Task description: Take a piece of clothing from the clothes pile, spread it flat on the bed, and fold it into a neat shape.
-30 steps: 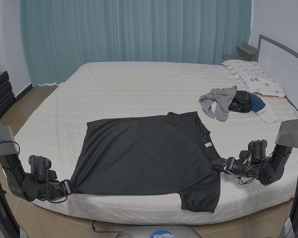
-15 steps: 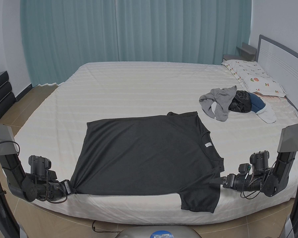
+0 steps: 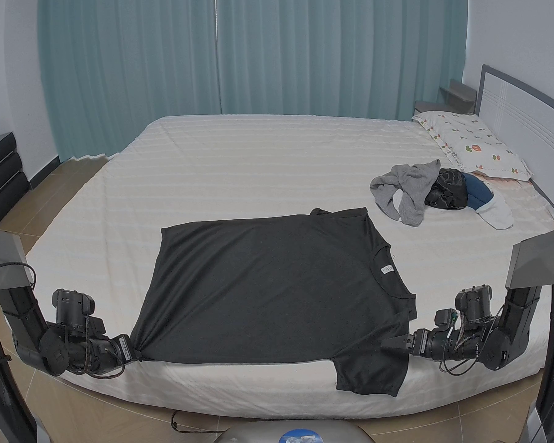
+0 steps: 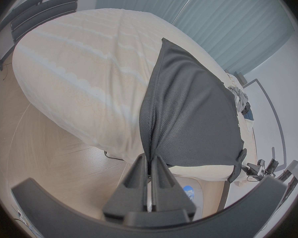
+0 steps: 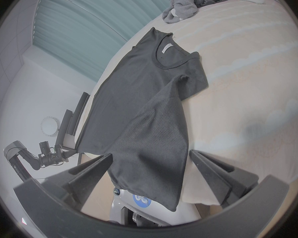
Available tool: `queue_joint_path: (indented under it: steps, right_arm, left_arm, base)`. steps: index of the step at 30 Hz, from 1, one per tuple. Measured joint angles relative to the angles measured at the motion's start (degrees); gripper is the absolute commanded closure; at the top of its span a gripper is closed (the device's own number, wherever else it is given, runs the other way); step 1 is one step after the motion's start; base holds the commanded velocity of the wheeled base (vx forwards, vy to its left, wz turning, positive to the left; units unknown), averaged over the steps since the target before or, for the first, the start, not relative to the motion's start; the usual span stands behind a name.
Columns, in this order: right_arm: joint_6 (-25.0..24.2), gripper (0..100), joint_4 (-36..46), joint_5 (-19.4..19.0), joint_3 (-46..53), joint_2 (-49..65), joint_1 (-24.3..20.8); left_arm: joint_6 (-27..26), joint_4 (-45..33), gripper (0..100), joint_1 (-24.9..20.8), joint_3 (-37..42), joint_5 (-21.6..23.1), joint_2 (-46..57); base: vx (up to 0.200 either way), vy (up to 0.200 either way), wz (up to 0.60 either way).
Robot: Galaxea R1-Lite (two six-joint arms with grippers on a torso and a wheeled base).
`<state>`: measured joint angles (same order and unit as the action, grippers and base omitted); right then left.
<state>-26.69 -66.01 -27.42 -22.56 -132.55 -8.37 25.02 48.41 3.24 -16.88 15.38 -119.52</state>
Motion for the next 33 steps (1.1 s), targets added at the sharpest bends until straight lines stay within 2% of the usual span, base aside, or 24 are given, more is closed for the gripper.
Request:
queue_joint_path:
  steps: [18,24,33]
  right_arm:
    - [3.8,100,-1.0,0.9,6.8,3.1,1.7]
    - [11.3,100,-1.1,0.2,10.1,5.0,2.8]
    - [14.8,100,-1.0,-0.2,14.1,7.5,3.2]
  left_arm:
    - [-0.1,0.0,100,0.3,0.0,-0.2,0.4]
    - [-0.4,0.0,100,1.2,0.0,-0.1,1.0]
    - [-2.4,0.0,100,2.0,0.9,-0.2,2.4]
  base:
    - [0.000,0.000,0.00]
    - [0.000,0.000,0.00]
    - [0.000,0.000,0.00]
